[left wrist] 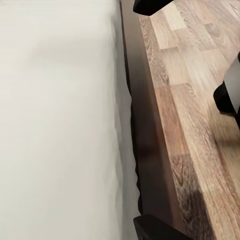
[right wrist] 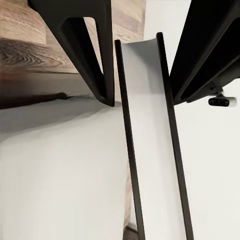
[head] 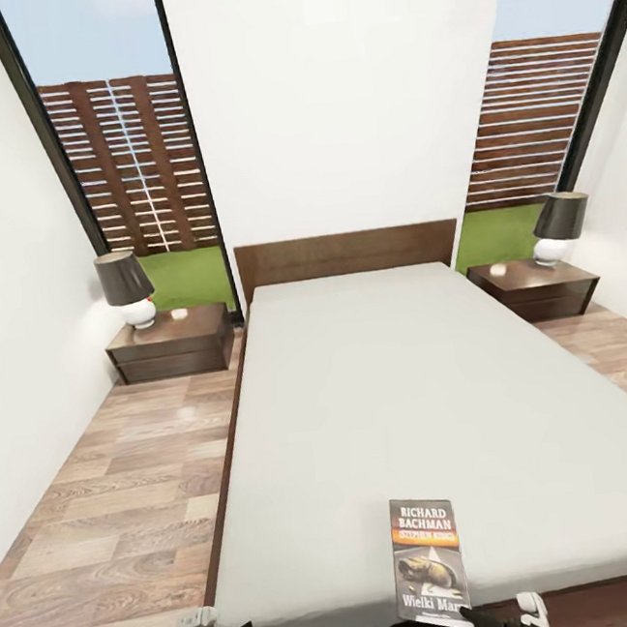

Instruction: In the bedroom, move the book from the bed onto either nightstand, and place the two sandals side by side next to the bed.

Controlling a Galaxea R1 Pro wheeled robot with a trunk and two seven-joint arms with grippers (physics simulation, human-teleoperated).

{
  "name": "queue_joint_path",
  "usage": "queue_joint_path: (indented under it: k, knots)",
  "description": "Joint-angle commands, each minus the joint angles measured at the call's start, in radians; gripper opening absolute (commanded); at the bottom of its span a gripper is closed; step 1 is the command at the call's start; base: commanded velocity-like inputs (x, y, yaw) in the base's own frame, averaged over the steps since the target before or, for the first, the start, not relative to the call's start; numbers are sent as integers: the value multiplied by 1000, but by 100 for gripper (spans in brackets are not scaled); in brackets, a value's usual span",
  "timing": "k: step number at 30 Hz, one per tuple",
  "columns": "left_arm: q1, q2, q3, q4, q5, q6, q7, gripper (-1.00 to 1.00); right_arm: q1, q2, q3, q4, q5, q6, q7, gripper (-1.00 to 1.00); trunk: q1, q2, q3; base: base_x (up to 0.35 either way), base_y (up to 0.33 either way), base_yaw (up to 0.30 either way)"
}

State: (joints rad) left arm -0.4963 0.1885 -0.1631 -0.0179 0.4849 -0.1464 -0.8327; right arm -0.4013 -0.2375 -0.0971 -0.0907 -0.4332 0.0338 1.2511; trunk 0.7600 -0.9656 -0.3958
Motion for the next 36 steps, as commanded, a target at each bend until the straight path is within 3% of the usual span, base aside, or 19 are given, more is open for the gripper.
queue_joint_path:
  k: [1, 14, 22, 36]
  knots:
    - [-1, 0, -9, 1, 6, -6, -2, 100, -1, 0, -9, 2, 6, 3, 3, -100, 0, -1, 1, 0, 0, 0]
    - [1, -1, -9, 1, 7, -7, 2, 100, -1, 0, -9, 5, 6, 2, 3, -100, 0, -1, 22, 0, 0, 0]
    - [1, -12, -9, 1, 7, -7, 54, 100, -1, 2, -9, 5, 5, 2, 2, -100, 0, -1, 25, 0, 0, 13]
    - [1, -21, -8, 0, 8, -9, 89, 100, -1, 1, -9, 4, 6, 3, 1, -100, 0, -1, 25, 0, 0, 260]
